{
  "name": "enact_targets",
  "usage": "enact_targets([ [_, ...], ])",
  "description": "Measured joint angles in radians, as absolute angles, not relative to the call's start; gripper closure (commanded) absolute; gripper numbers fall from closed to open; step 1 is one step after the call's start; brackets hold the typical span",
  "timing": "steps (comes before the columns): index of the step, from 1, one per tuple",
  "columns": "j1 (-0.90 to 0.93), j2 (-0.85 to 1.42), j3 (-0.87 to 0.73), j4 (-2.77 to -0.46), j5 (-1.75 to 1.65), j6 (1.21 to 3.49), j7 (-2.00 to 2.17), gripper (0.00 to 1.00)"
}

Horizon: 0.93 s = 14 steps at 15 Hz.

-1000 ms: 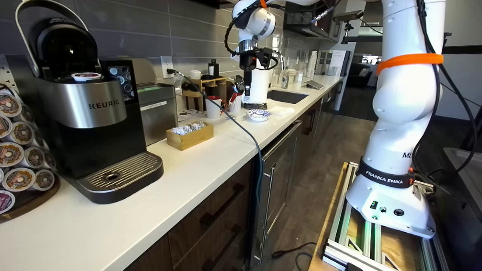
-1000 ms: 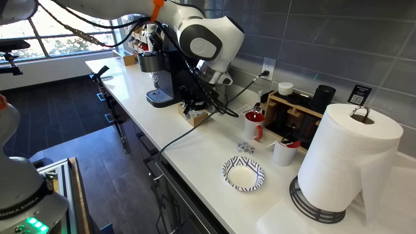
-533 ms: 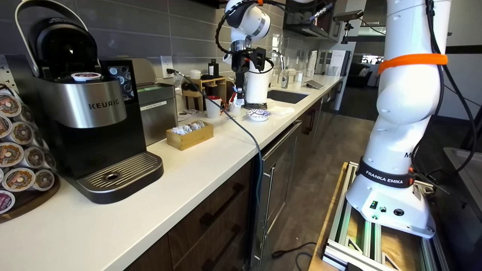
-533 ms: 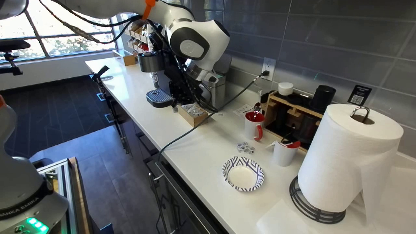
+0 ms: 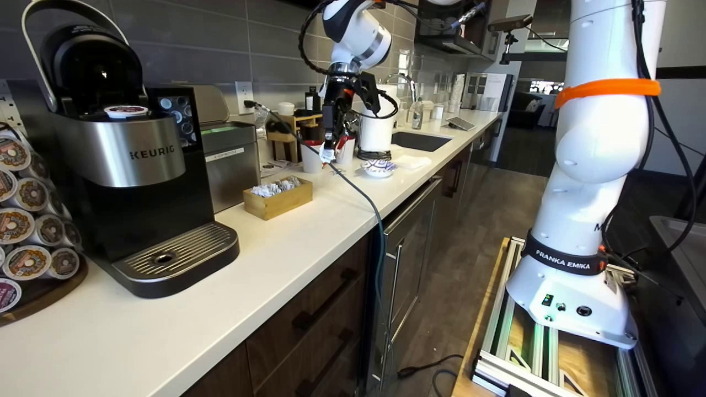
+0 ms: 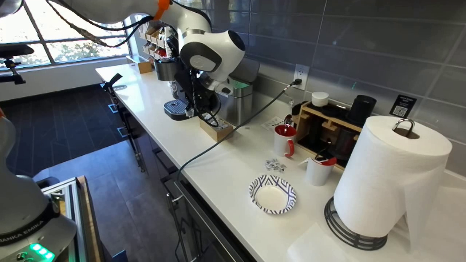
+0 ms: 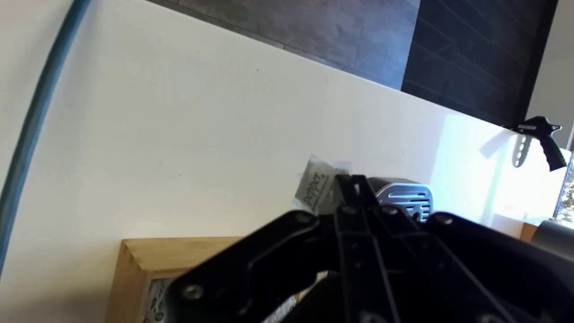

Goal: Put one sachet inside the box on the left.

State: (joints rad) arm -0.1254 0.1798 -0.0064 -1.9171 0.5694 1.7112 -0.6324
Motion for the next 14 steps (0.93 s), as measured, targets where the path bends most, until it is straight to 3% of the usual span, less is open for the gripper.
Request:
enact_targets([
  [10, -0.094, 0.207, 0.005, -1.910, 0.641, 1.756, -0.515, 0.99],
  [14, -0.080, 0.256, 0.012, -1.887, 0.704, 1.872, -0.407, 0.99],
])
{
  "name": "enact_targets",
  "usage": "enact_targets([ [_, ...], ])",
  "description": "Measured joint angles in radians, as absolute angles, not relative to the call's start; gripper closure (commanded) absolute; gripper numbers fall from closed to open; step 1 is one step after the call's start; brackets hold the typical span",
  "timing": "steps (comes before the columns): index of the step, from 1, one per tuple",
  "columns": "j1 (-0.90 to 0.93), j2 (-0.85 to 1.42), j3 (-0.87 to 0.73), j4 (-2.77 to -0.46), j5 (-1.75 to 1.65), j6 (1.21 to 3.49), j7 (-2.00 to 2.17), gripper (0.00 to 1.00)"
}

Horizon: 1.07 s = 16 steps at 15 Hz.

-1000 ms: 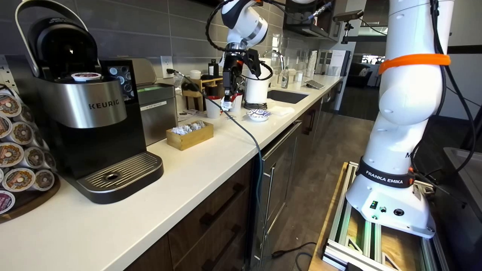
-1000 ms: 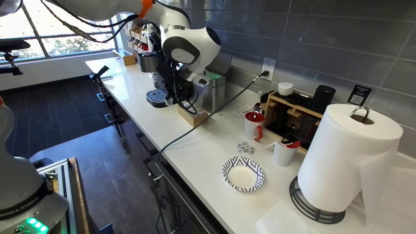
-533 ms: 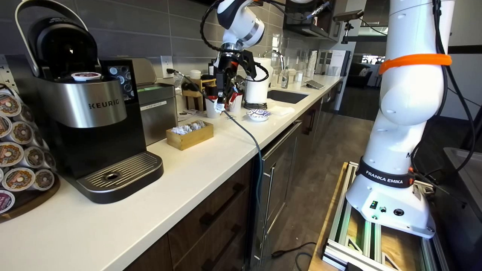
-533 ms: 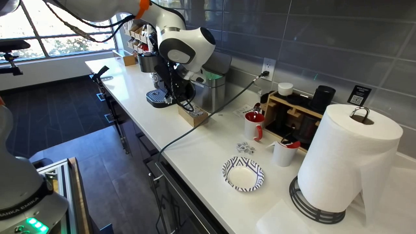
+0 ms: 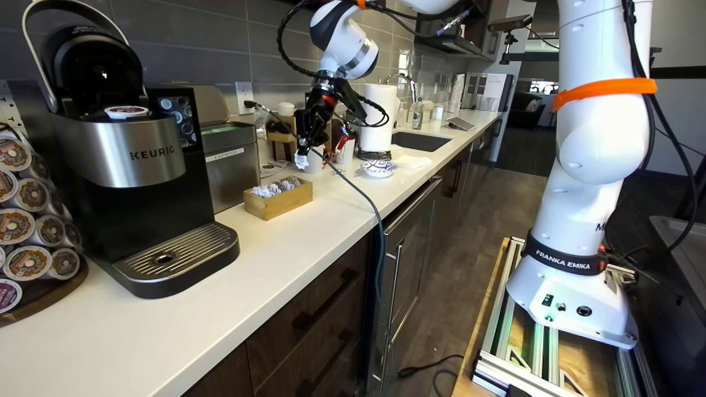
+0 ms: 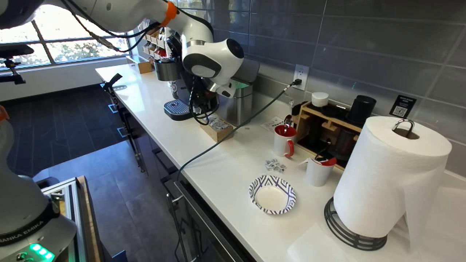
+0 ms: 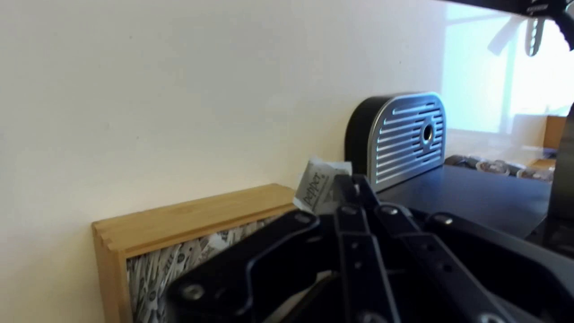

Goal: Put one sachet inside the box on the left.

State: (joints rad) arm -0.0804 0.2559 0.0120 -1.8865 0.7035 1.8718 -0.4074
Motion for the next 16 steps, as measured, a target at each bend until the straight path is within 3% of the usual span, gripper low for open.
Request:
enact_targets([
  [7, -0.046, 0.353, 0.025, -1.853, 0.713, 2.170, -0.270, 0.99],
  [16, -0.033, 0.436, 0.031, -1.807, 0.626, 2.202, -0.122, 0.99],
])
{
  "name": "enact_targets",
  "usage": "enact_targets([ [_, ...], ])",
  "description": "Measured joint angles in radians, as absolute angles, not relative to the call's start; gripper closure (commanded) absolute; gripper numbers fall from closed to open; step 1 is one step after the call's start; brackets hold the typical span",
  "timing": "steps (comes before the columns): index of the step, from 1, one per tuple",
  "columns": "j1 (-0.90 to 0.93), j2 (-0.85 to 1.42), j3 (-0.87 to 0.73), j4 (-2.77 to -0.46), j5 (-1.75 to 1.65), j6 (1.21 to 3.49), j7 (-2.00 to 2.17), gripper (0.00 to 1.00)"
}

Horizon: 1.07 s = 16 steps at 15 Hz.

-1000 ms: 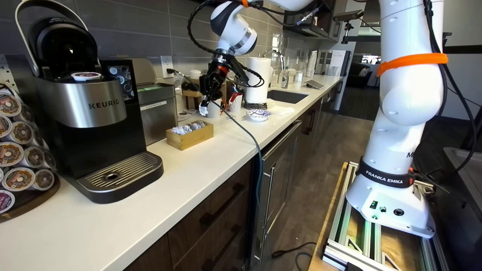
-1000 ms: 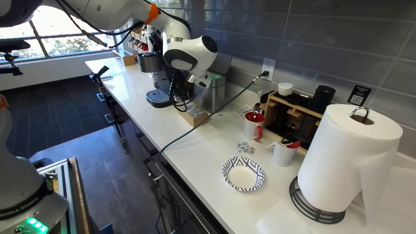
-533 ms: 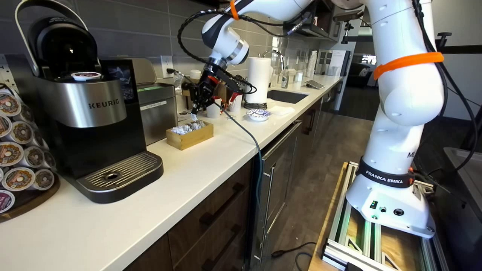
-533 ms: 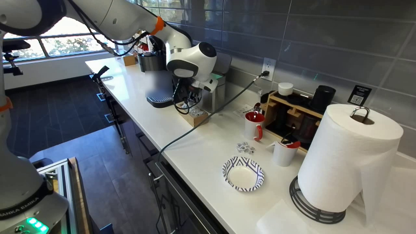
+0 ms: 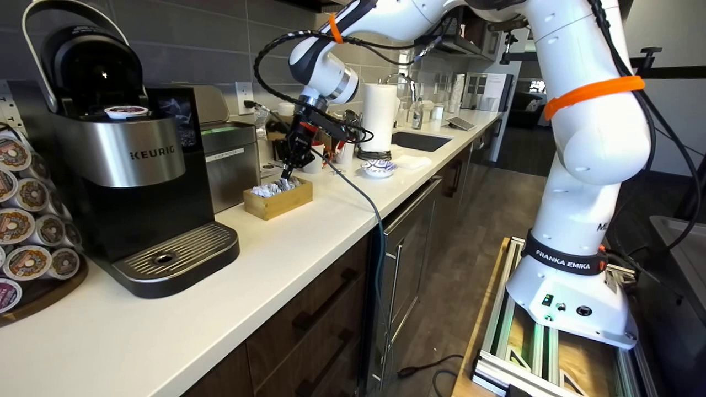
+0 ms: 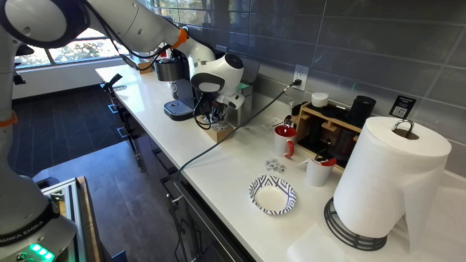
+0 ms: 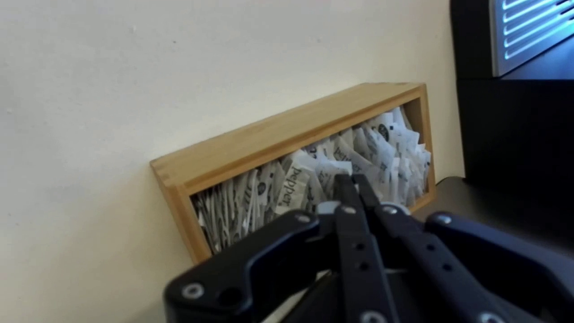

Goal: Put one sachet inside the box on the left.

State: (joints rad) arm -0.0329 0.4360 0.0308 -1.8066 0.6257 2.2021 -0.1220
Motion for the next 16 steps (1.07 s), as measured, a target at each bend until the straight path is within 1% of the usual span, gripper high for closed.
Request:
enact_targets([
  [6, -0.027, 0.457, 0.035, -1.792, 0.551, 2.203, -0.057, 0.99],
  [7, -0.026, 0.458, 0.036, -1.790, 0.543, 2.204, -0.053, 0.73],
  [8, -0.024, 0.459, 0.039, -1.789, 0.532, 2.204, -0.050, 0.71],
  [10, -0.021, 0.462, 0.045, -1.788, 0.514, 2.204, -0.045, 0.58],
  [13, -0.015, 0.462, 0.050, -1.786, 0.494, 2.204, -0.040, 0.35],
  [15, -0.015, 0.461, 0.054, -1.781, 0.491, 2.204, -0.039, 0.21],
  [16, -0.016, 0.459, 0.056, -1.778, 0.491, 2.204, -0.039, 0.12],
])
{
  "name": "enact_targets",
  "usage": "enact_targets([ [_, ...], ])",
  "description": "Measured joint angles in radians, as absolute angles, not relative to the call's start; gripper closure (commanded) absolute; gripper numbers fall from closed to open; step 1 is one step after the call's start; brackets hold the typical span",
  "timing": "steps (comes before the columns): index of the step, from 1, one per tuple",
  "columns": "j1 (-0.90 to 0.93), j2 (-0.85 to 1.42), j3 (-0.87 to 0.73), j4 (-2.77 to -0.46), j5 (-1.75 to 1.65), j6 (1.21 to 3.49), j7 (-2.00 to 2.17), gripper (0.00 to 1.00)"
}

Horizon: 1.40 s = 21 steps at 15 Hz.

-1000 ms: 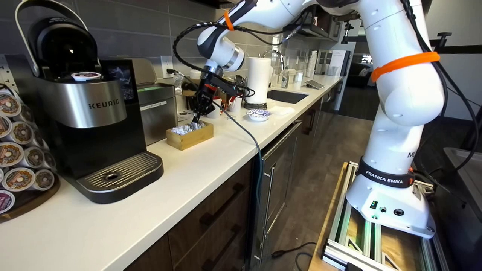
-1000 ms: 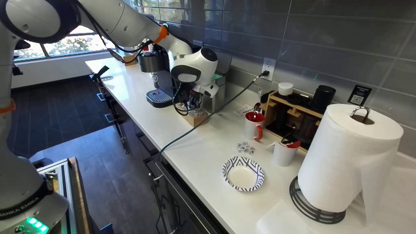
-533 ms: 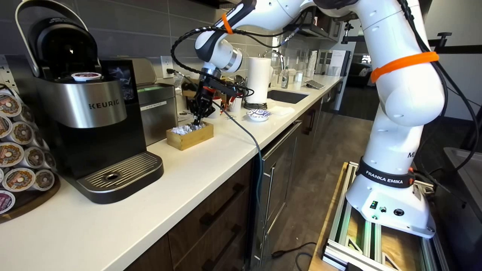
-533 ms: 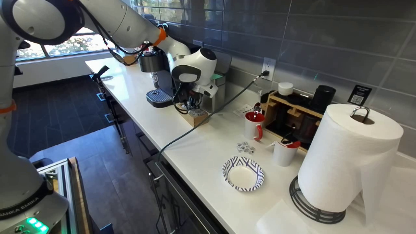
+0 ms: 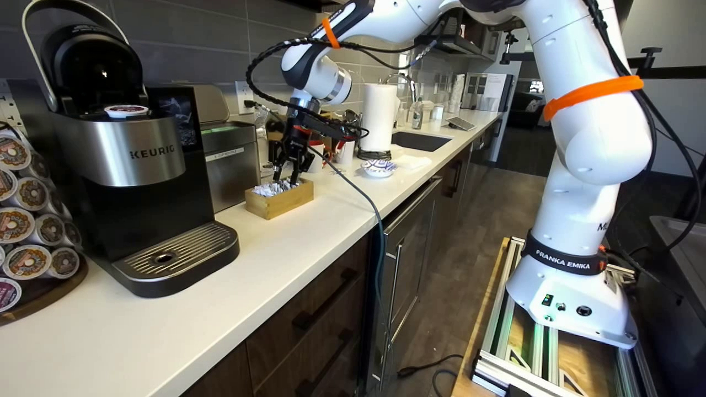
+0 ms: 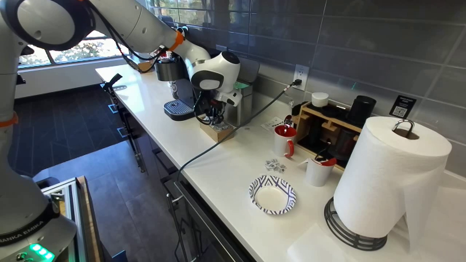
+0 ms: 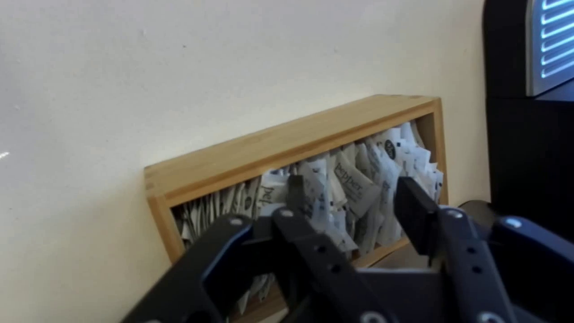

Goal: Put one sachet inside the box on the left.

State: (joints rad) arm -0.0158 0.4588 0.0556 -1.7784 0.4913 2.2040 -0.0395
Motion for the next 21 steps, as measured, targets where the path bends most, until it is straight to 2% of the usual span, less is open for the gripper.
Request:
enact_targets([
  [2, -0.019, 0.445, 0.056, -1.775, 0.492, 2.204, -0.040, 0.01],
  [3, -0.023, 0.434, 0.056, -1.773, 0.492, 2.204, -0.041, 0.00],
  [10, -0.059, 0.336, 0.051, -1.772, 0.487, 2.164, -0.117, 0.00],
  [16, -0.167, 0.259, 0.001, -1.771, 0.423, 1.995, -0.483, 0.00],
  [21, -0.275, 0.176, -0.058, -1.813, 0.529, 1.895, -0.790, 0.00],
])
